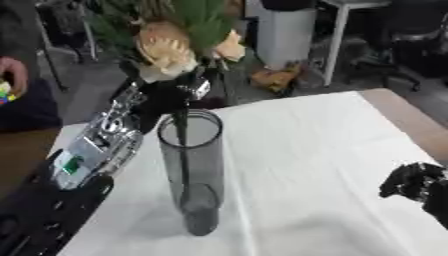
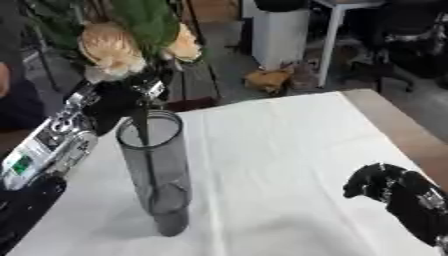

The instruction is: Arrange flowers into the vase.

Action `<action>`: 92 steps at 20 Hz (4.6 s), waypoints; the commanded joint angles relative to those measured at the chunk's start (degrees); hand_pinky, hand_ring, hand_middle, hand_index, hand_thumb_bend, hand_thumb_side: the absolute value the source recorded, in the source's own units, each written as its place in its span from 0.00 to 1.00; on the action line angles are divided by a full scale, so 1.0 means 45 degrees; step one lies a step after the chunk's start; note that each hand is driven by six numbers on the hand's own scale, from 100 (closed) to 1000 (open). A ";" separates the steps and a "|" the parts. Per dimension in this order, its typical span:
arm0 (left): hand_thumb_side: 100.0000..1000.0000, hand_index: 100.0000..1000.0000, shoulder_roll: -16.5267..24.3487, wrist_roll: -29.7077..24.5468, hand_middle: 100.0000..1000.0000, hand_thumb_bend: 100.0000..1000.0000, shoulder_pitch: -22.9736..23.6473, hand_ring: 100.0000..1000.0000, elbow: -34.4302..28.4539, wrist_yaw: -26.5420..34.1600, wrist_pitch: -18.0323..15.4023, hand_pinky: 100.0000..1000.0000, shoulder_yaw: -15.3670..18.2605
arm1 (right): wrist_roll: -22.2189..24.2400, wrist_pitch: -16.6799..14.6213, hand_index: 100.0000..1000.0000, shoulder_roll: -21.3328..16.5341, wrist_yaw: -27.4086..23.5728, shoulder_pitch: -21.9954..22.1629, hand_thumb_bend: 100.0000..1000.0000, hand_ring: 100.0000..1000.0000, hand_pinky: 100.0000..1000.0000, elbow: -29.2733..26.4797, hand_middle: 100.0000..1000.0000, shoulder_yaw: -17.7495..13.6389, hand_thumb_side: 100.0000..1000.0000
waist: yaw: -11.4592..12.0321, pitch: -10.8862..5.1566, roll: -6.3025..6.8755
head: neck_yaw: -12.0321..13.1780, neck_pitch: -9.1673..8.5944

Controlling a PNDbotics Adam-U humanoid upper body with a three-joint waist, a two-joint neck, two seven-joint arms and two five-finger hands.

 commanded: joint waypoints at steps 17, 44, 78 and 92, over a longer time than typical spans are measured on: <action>0.42 0.72 0.0544 -0.0749 0.33 0.76 0.0534 0.55 -0.0087 -0.2212 0.0016 0.61 0.0315 | 0.0006 0.0018 0.63 -0.0151 0.0068 -0.0168 0.71 0.63 0.65 -0.0165 0.55 -0.0133 0.71 | 0.0048 -0.0125 0.0075 | -0.0157 -0.0229; 0.71 0.86 0.1034 -0.2542 0.52 1.00 0.2142 0.71 -0.1340 -0.6782 0.1313 0.74 0.1186 | -0.0071 0.0037 0.63 -0.0147 0.0101 -0.0088 0.70 0.62 0.64 -0.0164 0.55 -0.0227 0.72 | 0.0187 -0.0097 0.0065 | -0.0463 -0.0343; 0.74 0.85 0.0254 -0.0223 0.51 1.00 0.5842 0.69 -0.2900 -0.5220 -0.1537 0.70 0.3647 | -0.0174 0.0032 0.63 -0.0166 0.0112 -0.0058 0.70 0.62 0.64 -0.0217 0.55 -0.0360 0.72 | 0.0551 0.0033 0.0064 | -0.0924 -0.0433; 0.78 0.85 0.0112 0.0267 0.51 1.00 0.6011 0.69 -0.2610 -0.4928 -0.2203 0.70 0.3684 | -0.0203 0.0028 0.63 -0.0161 0.0071 -0.0042 0.70 0.62 0.64 -0.0224 0.55 -0.0381 0.72 | 0.0612 -0.0015 0.0023 | -0.0993 -0.0453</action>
